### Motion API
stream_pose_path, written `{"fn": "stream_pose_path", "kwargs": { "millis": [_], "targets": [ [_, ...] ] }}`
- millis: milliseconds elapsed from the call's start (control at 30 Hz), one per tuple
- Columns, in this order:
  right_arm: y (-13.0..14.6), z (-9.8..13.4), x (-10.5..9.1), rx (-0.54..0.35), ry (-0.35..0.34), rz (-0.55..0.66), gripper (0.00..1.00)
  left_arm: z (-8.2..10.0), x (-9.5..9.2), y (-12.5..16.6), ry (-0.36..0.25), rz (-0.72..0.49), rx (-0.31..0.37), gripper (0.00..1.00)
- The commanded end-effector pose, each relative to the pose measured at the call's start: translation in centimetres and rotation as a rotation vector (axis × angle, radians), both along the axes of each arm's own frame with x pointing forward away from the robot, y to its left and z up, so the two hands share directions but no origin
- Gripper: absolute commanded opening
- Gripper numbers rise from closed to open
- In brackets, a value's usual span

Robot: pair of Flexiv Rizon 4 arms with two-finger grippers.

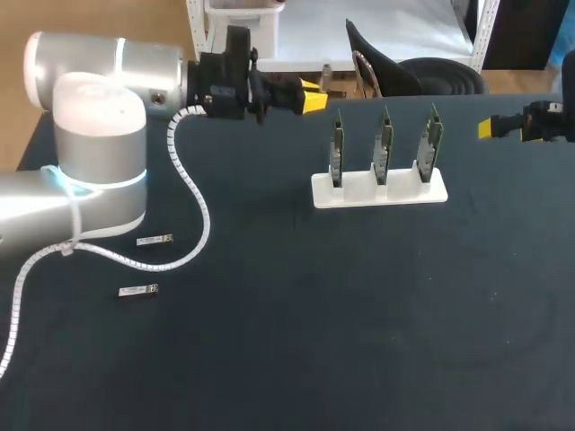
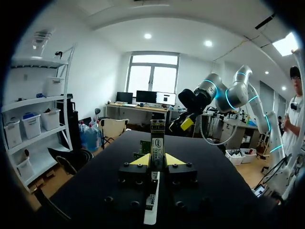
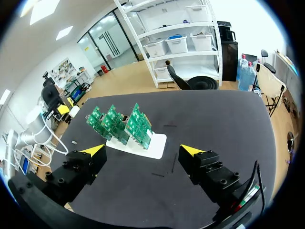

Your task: Pick up the optical module with the left hand, and insert it into the network port with the right hand.

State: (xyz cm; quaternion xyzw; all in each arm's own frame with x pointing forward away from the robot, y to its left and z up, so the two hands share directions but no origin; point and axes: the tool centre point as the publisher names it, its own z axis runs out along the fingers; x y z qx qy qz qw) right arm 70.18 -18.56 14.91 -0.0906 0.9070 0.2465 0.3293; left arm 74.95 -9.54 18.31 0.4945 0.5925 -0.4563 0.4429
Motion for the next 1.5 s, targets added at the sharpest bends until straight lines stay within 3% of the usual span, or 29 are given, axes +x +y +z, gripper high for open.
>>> {"fn": "stream_pose_path", "kwargs": {
  "millis": [33, 333, 567, 1500],
  "targets": [
    [0.1, 0.1, -0.2, -0.006, 0.0, -0.007, 1.0, -0.5, 0.5, -0.8, -0.011, -0.015, -0.003, 0.0],
    [0.1, 0.1, -0.2, -0.006, 0.0, -0.007, 1.0, -0.5, 2.0, -2.4, 0.003, -0.015, -0.04, 0.0],
    [0.1, 0.1, -0.2, -0.006, 0.0, -0.007, 1.0, -0.6, 2.1, -2.7, 0.03, 0.015, -0.063, 0.0],
    [0.1, 0.1, -0.2, -0.006, 0.0, -0.007, 1.0, -1.2, -0.5, -2.4, 0.0, 0.012, -0.082, 0.0]
  ]
}}
